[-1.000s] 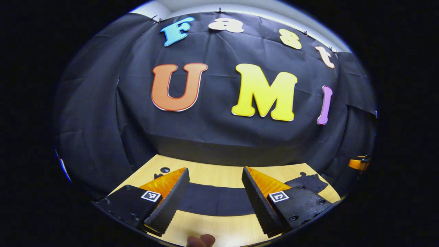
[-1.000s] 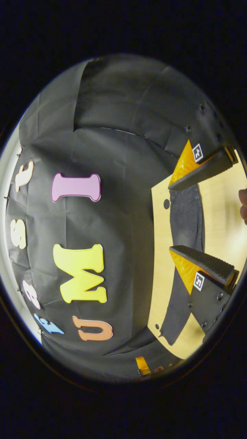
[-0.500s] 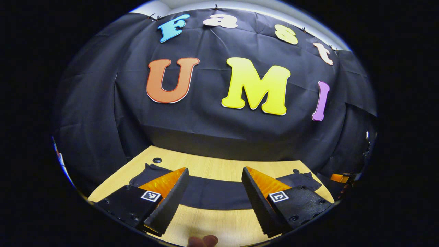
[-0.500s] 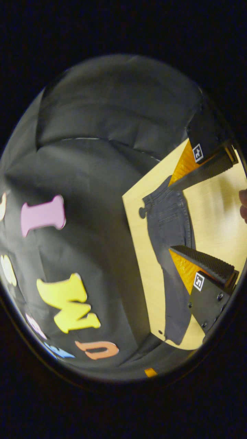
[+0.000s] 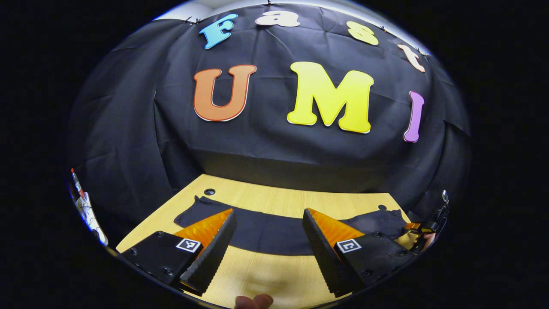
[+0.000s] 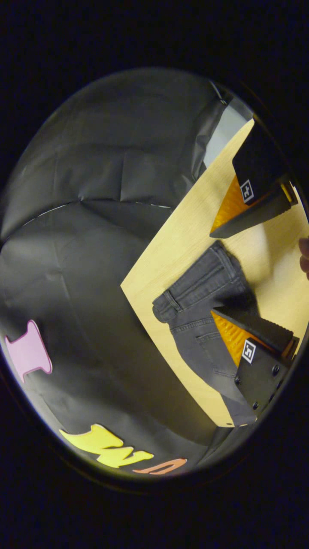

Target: Grasp the waist and the cuffs of the jeans and fold them to make the two legs overlap; first hold the waist and fold one-third of the jeans toward the cuffs, then hold the cuffs and fold the remaining one-third in the same direction to finish folding.

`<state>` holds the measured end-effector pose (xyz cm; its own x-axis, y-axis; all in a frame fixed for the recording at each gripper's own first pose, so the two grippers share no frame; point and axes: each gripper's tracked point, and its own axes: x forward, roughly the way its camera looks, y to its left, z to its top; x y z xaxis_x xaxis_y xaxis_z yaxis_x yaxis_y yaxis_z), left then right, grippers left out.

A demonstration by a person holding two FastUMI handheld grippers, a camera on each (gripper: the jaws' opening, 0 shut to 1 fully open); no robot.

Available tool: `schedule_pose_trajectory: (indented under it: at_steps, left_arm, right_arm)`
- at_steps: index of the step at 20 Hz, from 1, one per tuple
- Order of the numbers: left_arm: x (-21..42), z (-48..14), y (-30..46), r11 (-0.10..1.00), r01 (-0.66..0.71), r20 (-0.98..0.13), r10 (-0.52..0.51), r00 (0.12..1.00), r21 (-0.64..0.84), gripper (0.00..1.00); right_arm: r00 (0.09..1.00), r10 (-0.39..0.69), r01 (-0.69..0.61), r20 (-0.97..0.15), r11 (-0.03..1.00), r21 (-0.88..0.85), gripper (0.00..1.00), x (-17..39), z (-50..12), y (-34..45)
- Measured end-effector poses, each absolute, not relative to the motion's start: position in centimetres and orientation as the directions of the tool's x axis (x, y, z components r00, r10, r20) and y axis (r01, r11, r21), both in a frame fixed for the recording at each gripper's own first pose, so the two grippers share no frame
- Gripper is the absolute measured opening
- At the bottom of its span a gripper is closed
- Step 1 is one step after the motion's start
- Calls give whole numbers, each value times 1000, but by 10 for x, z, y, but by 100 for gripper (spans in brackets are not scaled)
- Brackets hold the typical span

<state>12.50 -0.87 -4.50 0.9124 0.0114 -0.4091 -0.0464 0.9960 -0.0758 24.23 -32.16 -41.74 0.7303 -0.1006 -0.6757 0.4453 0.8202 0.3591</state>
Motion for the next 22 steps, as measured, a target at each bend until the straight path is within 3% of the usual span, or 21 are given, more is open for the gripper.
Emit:
schedule_pose_trajectory:
  at_steps: [5,9,16,17,18,19,22]
  left_arm:
    - [123,-50,-7,997,-53,-439,24,898,-53,99]
    - [122,-51,-8,996,-58,-442,22,897,-68,99]
    - [117,-50,0,993,-82,-445,34,895,-89,99]
    - [116,-50,2,992,-90,-441,40,896,-93,99]
    - [116,-50,5,990,-99,-438,46,898,-98,99]
    - [116,-50,7,989,-104,-434,49,900,-105,99]
    - [113,-49,15,985,-124,-426,62,903,-119,99]
  right_arm:
    - [739,-116,430,-664,840,332,99,257,-426,-324]
    - [731,-115,388,-673,880,272,86,262,-433,-316]
    - [717,-90,358,-692,899,254,23,265,-413,-306]
    - [726,-96,361,-681,896,259,22,268,-402,-307]
    - [732,-94,354,-675,898,259,11,269,-390,-302]
    - [743,-94,336,-662,908,248,7,269,-378,-297]
    - [792,-93,269,-604,941,207,7,266,-322,-275]
